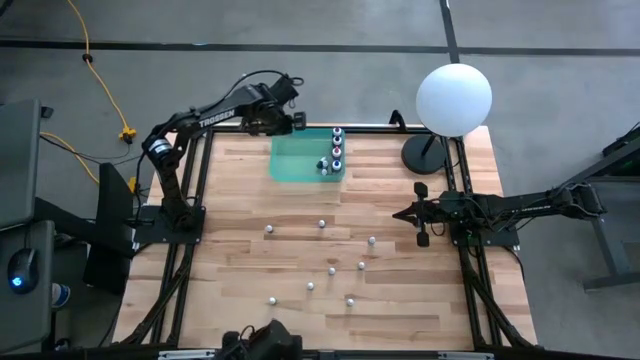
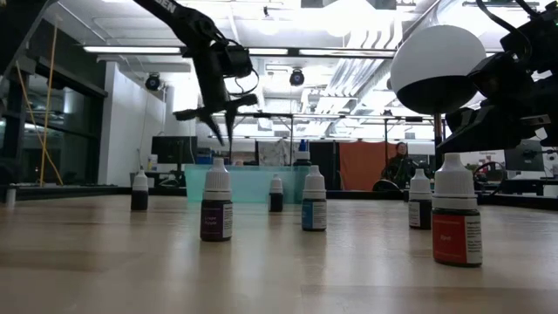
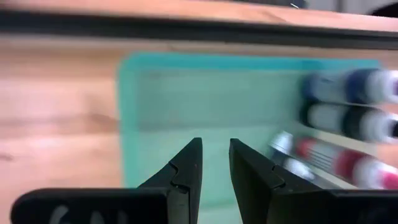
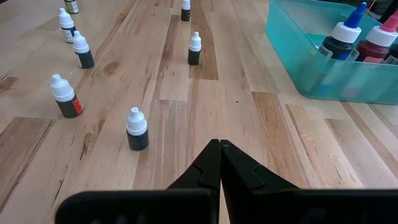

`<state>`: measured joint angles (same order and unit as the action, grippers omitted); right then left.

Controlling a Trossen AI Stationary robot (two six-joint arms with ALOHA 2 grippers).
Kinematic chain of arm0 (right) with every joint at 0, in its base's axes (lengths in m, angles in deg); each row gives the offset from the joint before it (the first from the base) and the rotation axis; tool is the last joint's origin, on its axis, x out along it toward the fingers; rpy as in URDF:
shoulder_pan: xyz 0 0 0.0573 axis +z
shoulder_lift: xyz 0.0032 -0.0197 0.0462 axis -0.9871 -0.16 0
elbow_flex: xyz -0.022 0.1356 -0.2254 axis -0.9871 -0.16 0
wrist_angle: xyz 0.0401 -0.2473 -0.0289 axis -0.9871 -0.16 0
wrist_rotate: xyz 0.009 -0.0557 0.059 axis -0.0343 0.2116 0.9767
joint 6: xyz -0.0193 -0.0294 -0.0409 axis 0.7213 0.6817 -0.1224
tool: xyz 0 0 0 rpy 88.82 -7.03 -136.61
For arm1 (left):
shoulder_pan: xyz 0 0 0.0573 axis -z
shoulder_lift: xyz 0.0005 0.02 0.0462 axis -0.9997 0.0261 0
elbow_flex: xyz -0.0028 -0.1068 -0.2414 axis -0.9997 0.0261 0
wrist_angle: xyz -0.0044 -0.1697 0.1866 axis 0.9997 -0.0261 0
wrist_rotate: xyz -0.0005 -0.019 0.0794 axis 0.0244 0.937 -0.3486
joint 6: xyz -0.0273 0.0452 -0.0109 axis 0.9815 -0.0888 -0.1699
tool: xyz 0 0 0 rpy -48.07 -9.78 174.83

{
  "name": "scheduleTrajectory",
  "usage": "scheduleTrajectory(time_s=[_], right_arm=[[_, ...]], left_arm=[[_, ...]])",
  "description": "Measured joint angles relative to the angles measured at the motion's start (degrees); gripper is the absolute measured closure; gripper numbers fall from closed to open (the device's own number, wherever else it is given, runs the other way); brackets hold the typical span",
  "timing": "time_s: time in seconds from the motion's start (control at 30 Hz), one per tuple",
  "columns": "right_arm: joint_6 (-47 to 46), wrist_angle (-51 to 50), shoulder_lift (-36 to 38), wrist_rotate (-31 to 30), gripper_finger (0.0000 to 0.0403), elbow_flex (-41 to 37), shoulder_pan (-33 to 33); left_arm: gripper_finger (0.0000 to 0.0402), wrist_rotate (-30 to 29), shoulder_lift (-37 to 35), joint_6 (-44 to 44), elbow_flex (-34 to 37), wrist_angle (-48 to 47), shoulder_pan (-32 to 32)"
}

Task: Pick & Place food coloring
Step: Put the small black food coloring bottle into the blue transparent bin

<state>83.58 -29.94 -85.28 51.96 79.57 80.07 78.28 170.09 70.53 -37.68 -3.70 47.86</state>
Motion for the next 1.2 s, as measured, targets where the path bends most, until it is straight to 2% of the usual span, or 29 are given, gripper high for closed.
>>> scheduleTrajectory(time_s=[0.13,0.4,0.63,0.9,1.2], right_arm=[[0.00,0.00,0.00,-0.01,0.0402,0.02,-0.01],[0.00,0.00,0.02,0.01,0.0402,0.00,0.01],[0.00,0.00,0.02,-0.01,0.0402,0.00,0.00],[0.00,0.00,0.00,0.01,0.0402,0.00,-0.01],[0.00,0.00,0.00,-0.01,0.0402,0.02,0.01]], left_arm=[[0.0325,-9.48,0.00,-2.97,0.00,-1.54,1.33],[0.0325,-26.86,0.00,-3.06,0.00,-2.81,5.22],[0.0325,-38.88,0.00,-3.03,0.00,-2.47,9.49],[0.0325,-45.64,0.00,0.36,0.00,-2.79,15.50],[0.0325,-45.42,-3.89,7.22,0.04,-4.49,20.71]])
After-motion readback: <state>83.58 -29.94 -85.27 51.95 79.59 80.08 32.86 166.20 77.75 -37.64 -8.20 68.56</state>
